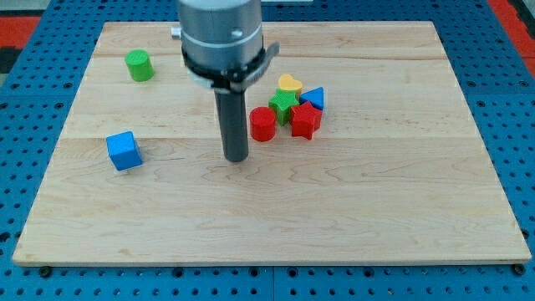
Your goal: Move the blue cube diagonally bottom left to the yellow hexagon
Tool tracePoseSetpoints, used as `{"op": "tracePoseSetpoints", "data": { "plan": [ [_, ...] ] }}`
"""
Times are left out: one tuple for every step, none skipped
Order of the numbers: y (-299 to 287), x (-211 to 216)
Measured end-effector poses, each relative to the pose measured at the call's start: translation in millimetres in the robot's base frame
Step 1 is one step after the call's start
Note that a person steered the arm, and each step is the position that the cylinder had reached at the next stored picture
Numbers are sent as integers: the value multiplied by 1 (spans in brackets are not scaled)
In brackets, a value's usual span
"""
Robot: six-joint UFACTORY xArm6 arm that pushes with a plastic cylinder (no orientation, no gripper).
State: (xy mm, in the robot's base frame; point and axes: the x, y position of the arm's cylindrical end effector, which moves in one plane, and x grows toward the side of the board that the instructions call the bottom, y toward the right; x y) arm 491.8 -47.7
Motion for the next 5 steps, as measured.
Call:
{"op": "tracePoseSetpoints", "data": {
  "plan": [
    [-43, 36],
    [-104, 55],
    [-141, 48],
    [-149, 24],
    [-155, -4]
  ]
}}
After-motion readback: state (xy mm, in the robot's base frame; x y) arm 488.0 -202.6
